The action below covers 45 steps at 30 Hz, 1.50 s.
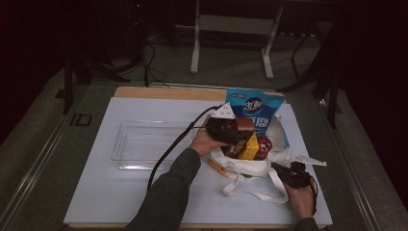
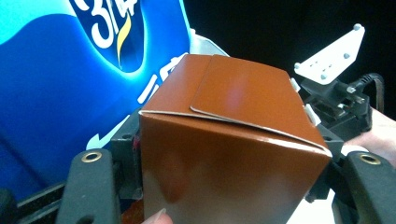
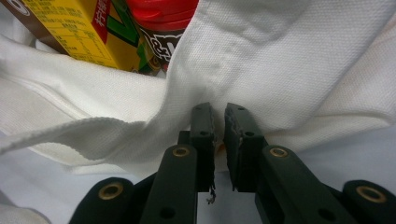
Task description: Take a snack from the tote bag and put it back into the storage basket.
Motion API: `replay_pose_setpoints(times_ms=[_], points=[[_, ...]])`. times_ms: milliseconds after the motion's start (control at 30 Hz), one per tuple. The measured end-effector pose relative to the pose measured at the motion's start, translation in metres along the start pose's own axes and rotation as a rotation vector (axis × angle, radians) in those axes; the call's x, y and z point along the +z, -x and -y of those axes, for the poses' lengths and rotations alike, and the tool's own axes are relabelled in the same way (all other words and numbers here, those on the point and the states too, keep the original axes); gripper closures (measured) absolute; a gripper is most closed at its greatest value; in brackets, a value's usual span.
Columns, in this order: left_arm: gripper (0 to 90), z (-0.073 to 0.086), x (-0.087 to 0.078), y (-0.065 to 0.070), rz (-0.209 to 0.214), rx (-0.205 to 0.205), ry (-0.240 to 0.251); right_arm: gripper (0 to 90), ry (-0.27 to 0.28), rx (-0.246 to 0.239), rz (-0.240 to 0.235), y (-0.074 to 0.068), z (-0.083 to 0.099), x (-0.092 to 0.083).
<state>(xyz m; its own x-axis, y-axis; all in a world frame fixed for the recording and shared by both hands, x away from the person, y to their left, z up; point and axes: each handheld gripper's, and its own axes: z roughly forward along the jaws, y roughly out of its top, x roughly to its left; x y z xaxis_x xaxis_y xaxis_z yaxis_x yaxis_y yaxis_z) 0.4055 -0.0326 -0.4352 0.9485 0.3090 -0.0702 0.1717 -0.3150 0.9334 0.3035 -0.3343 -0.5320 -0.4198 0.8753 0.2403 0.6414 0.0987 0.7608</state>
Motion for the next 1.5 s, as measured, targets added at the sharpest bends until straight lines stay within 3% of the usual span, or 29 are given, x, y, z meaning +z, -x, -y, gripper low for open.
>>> replay_pose_setpoints(times_ms=[467,900,1100,1500], points=[[42.2,0.001,-0.003,0.002,0.014,0.036,0.001,81.2,0.0,0.004,-0.004,0.0,0.001,0.0],[41.2,0.005,-0.006,0.0,0.003,-0.018,0.064,81.2,0.005,0.005,-0.006,0.001,0.001,0.0],[42.8,0.0,-0.013,0.003,-0.015,0.016,0.073,80.3,0.005,0.009,-0.01,0.002,0.002,0.0],[43.2,-0.012,-0.032,0.008,-0.042,0.038,0.098,79.1,0.014,0.016,-0.018,0.003,0.004,0.001]])
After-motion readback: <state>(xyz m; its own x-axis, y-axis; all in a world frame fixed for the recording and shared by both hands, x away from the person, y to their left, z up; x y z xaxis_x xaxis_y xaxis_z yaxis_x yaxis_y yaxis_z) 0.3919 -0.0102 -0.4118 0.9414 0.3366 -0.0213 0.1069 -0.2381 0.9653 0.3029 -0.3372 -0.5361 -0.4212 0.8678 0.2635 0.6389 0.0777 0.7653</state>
